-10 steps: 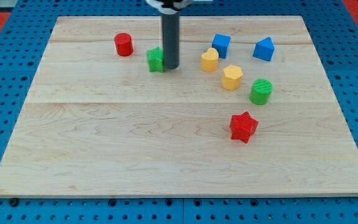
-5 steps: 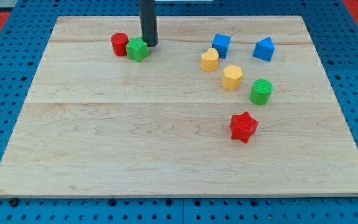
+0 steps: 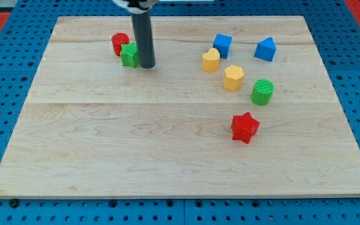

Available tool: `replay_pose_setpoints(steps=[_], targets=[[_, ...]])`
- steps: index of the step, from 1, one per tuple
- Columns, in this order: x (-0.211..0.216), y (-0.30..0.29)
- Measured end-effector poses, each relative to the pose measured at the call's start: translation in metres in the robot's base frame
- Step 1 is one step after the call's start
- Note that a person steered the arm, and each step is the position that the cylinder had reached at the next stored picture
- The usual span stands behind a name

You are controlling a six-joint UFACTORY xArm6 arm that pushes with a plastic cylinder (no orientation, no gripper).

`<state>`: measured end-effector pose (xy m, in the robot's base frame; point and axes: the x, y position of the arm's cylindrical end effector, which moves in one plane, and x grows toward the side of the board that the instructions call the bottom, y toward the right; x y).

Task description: Drag the green star to the bottom of the red circle

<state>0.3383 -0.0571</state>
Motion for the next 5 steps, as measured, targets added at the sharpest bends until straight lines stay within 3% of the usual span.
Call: replay_pose_setpoints(steps=[2, 4, 5], targets=[[-0.040, -0.010], [-0.027, -0.043], [-0.028, -0.015]])
